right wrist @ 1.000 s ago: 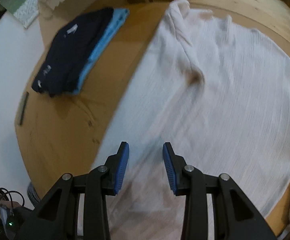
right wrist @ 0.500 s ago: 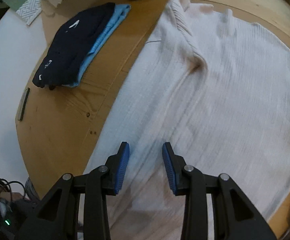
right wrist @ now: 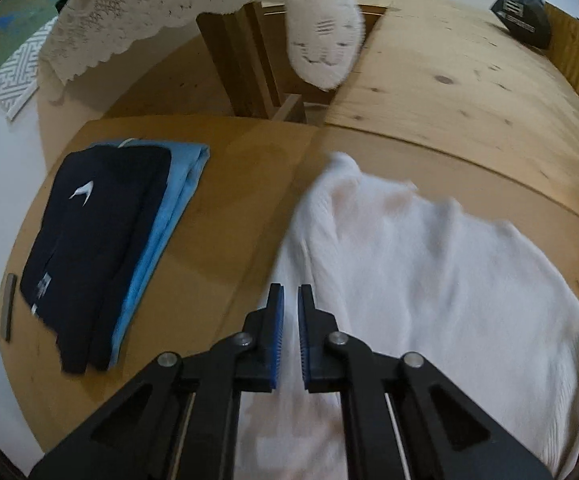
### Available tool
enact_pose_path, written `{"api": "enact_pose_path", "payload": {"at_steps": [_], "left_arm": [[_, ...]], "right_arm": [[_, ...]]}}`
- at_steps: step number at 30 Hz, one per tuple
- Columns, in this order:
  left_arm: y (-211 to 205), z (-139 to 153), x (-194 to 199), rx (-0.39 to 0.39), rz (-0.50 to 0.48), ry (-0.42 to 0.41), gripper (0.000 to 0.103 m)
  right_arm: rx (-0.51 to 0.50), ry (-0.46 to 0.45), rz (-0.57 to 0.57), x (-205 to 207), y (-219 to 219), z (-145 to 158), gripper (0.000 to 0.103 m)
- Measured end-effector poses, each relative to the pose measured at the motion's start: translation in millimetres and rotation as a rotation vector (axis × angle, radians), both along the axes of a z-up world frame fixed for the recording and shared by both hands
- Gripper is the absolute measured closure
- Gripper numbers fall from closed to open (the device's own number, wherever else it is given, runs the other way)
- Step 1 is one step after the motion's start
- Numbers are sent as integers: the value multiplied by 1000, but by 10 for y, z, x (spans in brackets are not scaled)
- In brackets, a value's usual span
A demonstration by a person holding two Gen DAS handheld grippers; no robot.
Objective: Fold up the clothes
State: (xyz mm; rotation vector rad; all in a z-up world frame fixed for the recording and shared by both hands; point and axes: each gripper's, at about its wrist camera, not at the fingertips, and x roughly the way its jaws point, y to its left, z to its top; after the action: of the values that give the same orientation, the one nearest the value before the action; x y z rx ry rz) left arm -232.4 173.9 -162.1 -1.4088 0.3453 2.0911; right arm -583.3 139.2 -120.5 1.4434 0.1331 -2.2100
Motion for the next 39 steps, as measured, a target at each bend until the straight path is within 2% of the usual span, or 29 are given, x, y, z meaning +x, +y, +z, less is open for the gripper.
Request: {"api": "enact_pose_path", "payload": {"at_steps": [3, 5, 6, 9, 12, 14, 17, 18, 20, 23, 25, 27, 31, 35, 37, 39], "left_arm": [[20, -19, -31, 11, -12, -14, 40], [48, -36, -39, 15, -30, -13, 36], [67, -46, -37, 17, -38, -11, 34], [137, -67, -15, 16, -63, -3, 27], [181, -78, 10, 7, -71, 6, 25], [201, -80, 21, 6, -71, 6, 25], [201, -76, 29, 5, -73, 10, 25], [195, -72, 32, 8, -73, 8, 25], [195, -68, 36, 18, -72, 8, 25], [132, -21, 34, 53, -50, -17, 29], [23, 53, 18, 106, -10, -59, 33], [-60, 160, 55, 140, 18, -46, 35], [-66, 295, 158, 119, -3, -14, 35], [16, 297, 195, 85, -60, -32, 35], [89, 233, 234, 82, -93, -66, 35], [183, 93, 301, 62, -127, -126, 35]], "right_arm": [[40, -31, -41, -328, -46, -224, 96], [-24, -68, -62, -515, 26, -258, 97], [-54, -73, -77, -576, 79, -208, 97], [-121, 9, -121, -594, 254, 107, 96], [-149, 16, -65, -539, 194, 201, 96], [-115, -3, -9, -502, 27, 99, 96], [22, -18, -27, -569, -159, -285, 96], [39, -29, -40, -586, -168, -365, 96], [-2, -28, -60, -549, -109, -301, 96], [-61, -39, -47, -271, 72, -18, 94], [-47, -31, 12, 66, 175, 165, 93], [-15, -44, 42, 420, 261, 209, 93], [18, -109, 111, 997, 332, 88, 93], [34, -174, 155, 1352, 290, -238, 93], [13, -196, 170, 1474, 254, -339, 93], [55, -193, 194, 1597, 202, -434, 93]]}}
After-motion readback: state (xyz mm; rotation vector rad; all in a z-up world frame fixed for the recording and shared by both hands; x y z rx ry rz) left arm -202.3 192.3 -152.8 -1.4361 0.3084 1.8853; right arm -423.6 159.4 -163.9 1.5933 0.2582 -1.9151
